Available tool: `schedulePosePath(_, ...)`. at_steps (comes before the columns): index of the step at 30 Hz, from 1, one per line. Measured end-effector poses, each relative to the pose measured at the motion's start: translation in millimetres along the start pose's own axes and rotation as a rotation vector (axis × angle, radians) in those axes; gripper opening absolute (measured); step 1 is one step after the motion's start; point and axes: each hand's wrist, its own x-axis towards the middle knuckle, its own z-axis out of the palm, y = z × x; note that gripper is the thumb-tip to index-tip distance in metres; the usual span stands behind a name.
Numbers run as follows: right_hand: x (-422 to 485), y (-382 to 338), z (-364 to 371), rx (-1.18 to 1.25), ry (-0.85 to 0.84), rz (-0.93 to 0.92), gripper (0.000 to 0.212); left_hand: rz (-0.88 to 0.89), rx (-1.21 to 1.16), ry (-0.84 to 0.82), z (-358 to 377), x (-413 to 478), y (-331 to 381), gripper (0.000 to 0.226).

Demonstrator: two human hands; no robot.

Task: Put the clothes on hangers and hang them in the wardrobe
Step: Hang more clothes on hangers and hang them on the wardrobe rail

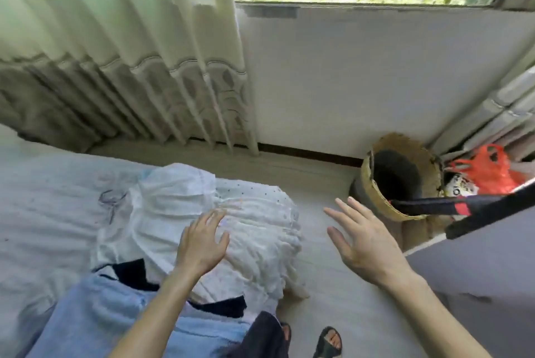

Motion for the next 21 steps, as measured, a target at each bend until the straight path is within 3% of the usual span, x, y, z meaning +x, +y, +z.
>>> schedulePosePath(8,49.0,-42.6,20.2,-0.040,-0.174,-0.338,0.048,-0.396,-0.152,0.133,6.6,-76.8,-65.8,0.054)
schedulePosePath(21,129.4,-148.9,101.5,-0.230,-0.451,-0.614,0.049,-0.708,-0.313,0.122,31.8,-121.1,-149.6,0.049)
